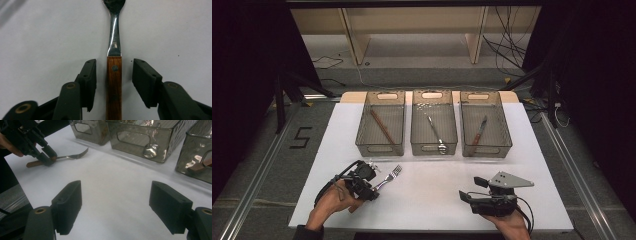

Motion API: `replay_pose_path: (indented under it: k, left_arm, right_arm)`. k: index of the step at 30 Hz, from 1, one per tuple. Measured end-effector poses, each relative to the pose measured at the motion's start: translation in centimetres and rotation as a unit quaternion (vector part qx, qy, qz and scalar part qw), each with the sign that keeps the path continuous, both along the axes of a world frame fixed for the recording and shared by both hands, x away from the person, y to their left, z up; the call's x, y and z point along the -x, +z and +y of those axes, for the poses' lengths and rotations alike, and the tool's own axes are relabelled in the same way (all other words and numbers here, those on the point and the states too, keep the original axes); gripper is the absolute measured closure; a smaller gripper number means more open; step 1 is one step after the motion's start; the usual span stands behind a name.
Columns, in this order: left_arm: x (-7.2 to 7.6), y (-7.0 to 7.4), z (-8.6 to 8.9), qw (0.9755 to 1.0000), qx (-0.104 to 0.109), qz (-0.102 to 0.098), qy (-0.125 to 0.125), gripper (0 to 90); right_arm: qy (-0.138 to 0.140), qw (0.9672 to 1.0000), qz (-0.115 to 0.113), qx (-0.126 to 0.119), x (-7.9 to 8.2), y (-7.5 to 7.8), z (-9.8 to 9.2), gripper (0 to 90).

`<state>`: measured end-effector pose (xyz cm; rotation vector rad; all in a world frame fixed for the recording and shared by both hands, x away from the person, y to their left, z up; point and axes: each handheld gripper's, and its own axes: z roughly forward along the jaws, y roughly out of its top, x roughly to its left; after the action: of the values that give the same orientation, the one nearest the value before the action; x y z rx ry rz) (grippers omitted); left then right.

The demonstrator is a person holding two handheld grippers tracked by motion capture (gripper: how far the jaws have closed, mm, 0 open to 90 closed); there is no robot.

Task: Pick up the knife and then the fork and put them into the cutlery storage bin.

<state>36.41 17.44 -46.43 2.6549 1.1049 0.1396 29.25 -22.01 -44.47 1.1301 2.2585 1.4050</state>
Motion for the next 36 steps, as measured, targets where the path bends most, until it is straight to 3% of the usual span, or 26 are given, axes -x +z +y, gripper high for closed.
replay_pose_path:
  k: [10,21,28,32,36]
  left_arm:
    - [0.2,0.1,-0.3,0.9998,0.0,-0.003,-0.019,73.5]
    - [0.2,0.2,-0.2,0.9995,0.01,-0.013,-0.028,76.6]
    - [0.2,1.8,-0.5,0.9975,0.055,-0.036,-0.028,76.6]
    - [0.1,2.8,-0.8,0.9941,0.09,-0.053,-0.029,76.6]
    - [-0.4,3.8,-1.8,0.9893,0.125,-0.066,-0.036,76.6]
  right_arm:
    - [0.001,1.0,0.0,0.001,0.0,0.0,0.0,26.9]
    - [0.0,1.0,0.001,0.0,0.0,0.0,0.0,26.9]
    - [-0.003,1.0,0.001,-0.003,-0.1,0.0,-0.2,27.0]
    - [-0.004,1.0,-0.002,-0.004,-0.1,0.1,-0.3,27.0]
    - [-0.005,1.0,-0.005,-0.004,0.0,0.1,-0.3,27.0]
